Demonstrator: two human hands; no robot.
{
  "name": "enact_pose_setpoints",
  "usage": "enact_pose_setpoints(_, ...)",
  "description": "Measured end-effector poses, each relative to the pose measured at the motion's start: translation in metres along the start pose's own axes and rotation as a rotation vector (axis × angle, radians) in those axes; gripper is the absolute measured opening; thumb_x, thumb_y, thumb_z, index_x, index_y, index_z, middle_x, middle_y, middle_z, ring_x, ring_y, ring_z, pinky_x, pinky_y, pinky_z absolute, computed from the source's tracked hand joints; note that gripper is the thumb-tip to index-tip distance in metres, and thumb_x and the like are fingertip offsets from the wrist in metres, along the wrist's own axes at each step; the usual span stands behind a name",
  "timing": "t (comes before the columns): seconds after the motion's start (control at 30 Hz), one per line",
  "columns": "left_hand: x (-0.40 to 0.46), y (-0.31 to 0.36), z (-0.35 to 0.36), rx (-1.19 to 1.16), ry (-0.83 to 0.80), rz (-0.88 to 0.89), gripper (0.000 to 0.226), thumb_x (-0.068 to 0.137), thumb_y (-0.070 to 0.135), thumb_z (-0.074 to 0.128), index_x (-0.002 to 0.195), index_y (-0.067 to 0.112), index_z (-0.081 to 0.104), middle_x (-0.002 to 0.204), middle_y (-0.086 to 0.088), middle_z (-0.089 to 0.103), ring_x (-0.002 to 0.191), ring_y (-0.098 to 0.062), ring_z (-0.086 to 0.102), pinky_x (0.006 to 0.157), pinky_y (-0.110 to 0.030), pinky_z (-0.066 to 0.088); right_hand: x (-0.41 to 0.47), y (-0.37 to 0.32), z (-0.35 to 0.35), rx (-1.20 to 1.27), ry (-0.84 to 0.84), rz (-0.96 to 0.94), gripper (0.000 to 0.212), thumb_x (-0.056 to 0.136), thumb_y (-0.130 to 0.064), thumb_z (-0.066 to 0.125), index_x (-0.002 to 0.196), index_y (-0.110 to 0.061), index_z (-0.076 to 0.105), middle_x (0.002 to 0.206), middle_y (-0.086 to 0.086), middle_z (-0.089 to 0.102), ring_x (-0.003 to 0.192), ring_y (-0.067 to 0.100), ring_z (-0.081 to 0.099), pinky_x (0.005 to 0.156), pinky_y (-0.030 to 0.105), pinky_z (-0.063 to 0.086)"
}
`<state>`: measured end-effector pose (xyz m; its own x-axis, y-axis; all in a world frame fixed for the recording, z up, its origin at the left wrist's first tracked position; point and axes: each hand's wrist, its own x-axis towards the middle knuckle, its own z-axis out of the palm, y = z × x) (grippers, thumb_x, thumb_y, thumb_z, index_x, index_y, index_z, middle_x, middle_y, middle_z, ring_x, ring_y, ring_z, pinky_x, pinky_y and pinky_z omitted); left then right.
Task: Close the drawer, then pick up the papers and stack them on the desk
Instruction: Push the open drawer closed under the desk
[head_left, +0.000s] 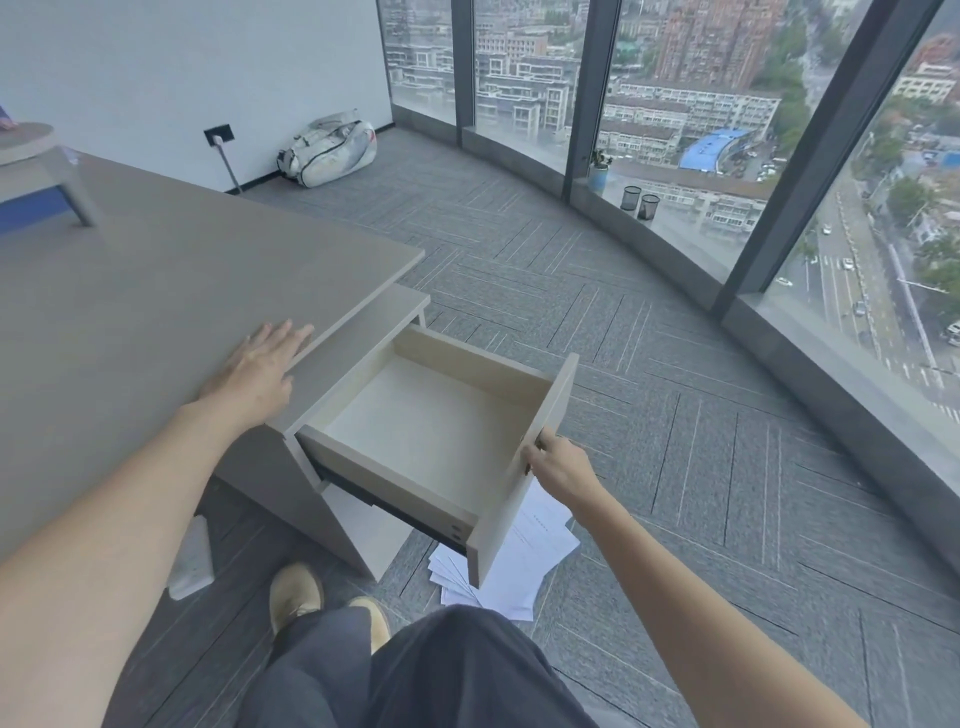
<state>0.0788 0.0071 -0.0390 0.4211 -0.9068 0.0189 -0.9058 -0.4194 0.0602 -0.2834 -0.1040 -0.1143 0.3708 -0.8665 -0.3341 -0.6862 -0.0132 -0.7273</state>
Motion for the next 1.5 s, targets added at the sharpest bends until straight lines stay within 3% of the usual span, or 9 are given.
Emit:
enact_pose_setpoints(0.3,0.015,-0.011,0.002,0.120,-0.032,0.037,0.070,0.101,0.023,0.039,0.157,0.019,-0.004,0.166,-0.008,-0.004,0.153,-0.026,-0.002,0.125,-0.041,0.003,0.025,-0.017,0.031,0.138,0.052,-0.026,0.035,0.070,-0.006,0.054,0.100,-0.013,0.070,0.085,0.006,0.076,0.093,0.030,0.069,0.086,0.044,0.058)
enact_pose_setpoints(0.43,0.016,-0.009,0.002,0.129,-0.023,0.043,0.071,0.101,0.023,0.039,0.157,0.020,-0.005,0.166,-0.007,-0.005,0.153,-0.024,-0.003,0.125,-0.041,0.002,0.026,-0.031,0.044,0.339,0.126,0.046,0.041,0.073,0.005,0.057,0.108,-0.008,0.073,0.085,0.009,0.079,0.078,0.024,0.069,0.084,0.036,0.059)
enact_pose_setpoints(0.53,0.015,-0.007,0.002,0.124,-0.011,0.037,0.072,0.101,0.022,0.040,0.157,0.021,-0.004,0.167,-0.007,-0.004,0.153,-0.024,-0.002,0.125,-0.040,0.002,0.035,-0.040,0.055,0.482,0.115,0.135,0.052,0.076,0.004,0.065,0.120,-0.022,0.065,0.081,0.005,0.074,0.069,0.021,0.070,0.082,0.032,0.060)
enact_pose_setpoints(0.63,0.013,-0.008,0.004,0.112,0.001,0.034,0.071,0.101,0.022,0.041,0.157,0.022,-0.004,0.167,-0.005,-0.003,0.153,-0.023,-0.002,0.125,-0.039,0.001,0.050,-0.048,0.065,0.566,0.022,0.250,0.035,0.078,0.003,0.069,0.111,-0.004,0.060,0.074,0.011,0.070,0.067,0.026,0.072,0.082,0.040,0.063)
enact_pose_setpoints(0.73,0.012,-0.007,0.004,0.100,0.024,0.039,0.071,0.101,0.021,0.042,0.157,0.023,-0.002,0.167,-0.005,-0.002,0.154,-0.023,-0.001,0.125,-0.039,0.002,0.060,-0.058,0.069,0.428,-0.130,0.255,0.008,0.086,-0.005,0.063,0.092,0.000,0.064,0.075,0.013,0.067,0.060,0.023,0.068,0.066,0.035,0.062)
enact_pose_setpoints(0.87,0.011,-0.006,0.004,0.097,0.044,0.043,0.072,0.100,0.020,0.043,0.157,0.023,0.000,0.167,-0.005,0.001,0.154,-0.023,0.001,0.125,-0.039,0.003,0.069,-0.070,0.074,0.306,-0.250,0.200,0.007,0.091,-0.012,0.059,0.087,-0.007,0.058,0.073,0.008,0.062,0.054,0.017,0.061,0.049,0.022,0.049)
enact_pose_setpoints(1.07,0.010,-0.005,0.003,0.089,0.049,0.038,0.071,0.100,0.019,0.042,0.157,0.023,0.000,0.167,-0.004,0.000,0.154,-0.022,0.000,0.125,-0.039,0.002,0.085,-0.087,0.087,0.381,-0.368,0.172,0.013,0.097,-0.013,0.050,0.090,-0.005,0.058,0.072,0.009,0.063,0.054,0.018,0.061,0.044,0.019,0.049)
enact_pose_setpoints(1.3,0.011,-0.006,0.005,0.089,0.065,0.042,0.072,0.098,0.017,0.045,0.157,0.022,0.003,0.167,-0.005,0.004,0.153,-0.024,0.003,0.125,-0.040,0.004,0.103,-0.105,0.102,0.356,-0.436,0.174,0.021,0.091,-0.014,0.049,0.070,-0.013,0.052,0.066,0.005,0.055,0.049,0.016,0.051,0.044,0.017,0.038)
enact_pose_setpoints(1.5,0.010,-0.005,0.004,0.099,0.075,0.038,0.072,0.099,0.017,0.043,0.157,0.023,0.001,0.167,-0.005,0.003,0.154,-0.023,0.002,0.125,-0.039,0.004,0.120,-0.120,0.117,0.328,-0.490,0.169,0.018,0.094,-0.018,0.051,0.078,-0.011,0.055,0.066,0.005,0.055,0.050,0.016,0.049,0.045,0.021,0.034)
